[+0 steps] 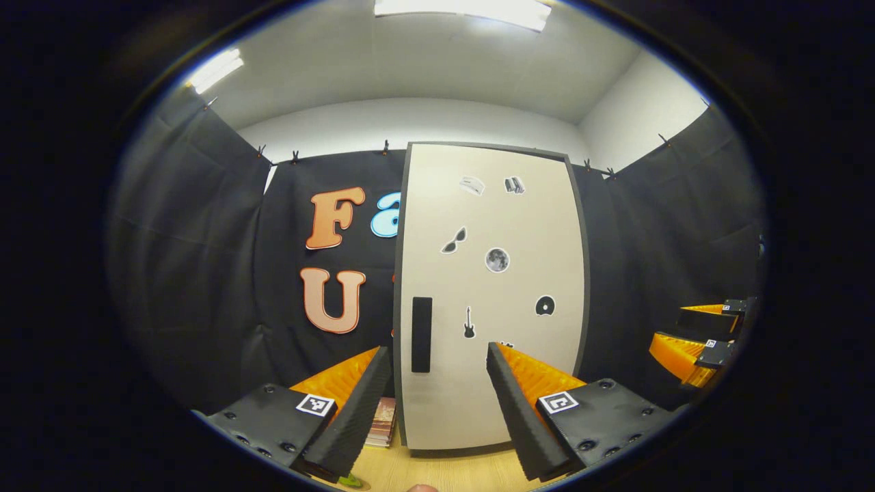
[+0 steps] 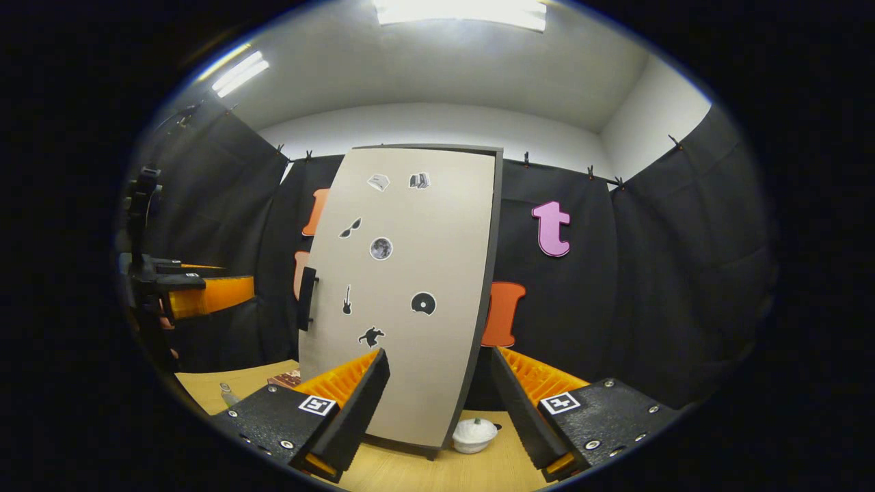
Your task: Open the cabinet door with the right hand, grasp the bottle in the cabinet with the left hand and place it on the coaster, then close the cabinet door with the right hand.
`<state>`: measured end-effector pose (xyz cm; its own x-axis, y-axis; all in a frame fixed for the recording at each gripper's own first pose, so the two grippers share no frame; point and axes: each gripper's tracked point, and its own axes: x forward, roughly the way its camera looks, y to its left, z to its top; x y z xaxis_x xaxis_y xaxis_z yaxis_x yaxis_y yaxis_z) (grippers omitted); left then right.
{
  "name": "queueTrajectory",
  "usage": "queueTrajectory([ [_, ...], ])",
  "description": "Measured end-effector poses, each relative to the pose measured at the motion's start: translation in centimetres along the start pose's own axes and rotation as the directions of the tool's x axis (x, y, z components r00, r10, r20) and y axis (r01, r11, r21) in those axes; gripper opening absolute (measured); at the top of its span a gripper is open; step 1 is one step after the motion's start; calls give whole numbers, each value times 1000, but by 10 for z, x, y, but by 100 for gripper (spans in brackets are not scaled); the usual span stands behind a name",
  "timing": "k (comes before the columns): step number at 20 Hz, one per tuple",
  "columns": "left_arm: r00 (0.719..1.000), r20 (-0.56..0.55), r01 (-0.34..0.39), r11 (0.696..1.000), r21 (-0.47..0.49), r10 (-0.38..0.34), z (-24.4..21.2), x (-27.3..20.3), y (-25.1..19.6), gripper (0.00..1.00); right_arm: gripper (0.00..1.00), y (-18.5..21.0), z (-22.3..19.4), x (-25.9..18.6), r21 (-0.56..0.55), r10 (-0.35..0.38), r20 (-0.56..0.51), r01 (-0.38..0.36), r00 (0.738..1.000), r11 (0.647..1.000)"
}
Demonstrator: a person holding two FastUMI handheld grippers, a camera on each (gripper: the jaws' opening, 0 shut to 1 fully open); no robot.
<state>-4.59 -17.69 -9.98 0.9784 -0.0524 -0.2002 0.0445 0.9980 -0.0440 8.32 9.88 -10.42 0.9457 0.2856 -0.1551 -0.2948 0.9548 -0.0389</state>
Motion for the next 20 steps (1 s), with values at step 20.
queueTrajectory([
  [20,998,68,3,1000,21,-4,58,-31,-8,94,93,-7,33,-30,52,-2,35,0,999,999],
])
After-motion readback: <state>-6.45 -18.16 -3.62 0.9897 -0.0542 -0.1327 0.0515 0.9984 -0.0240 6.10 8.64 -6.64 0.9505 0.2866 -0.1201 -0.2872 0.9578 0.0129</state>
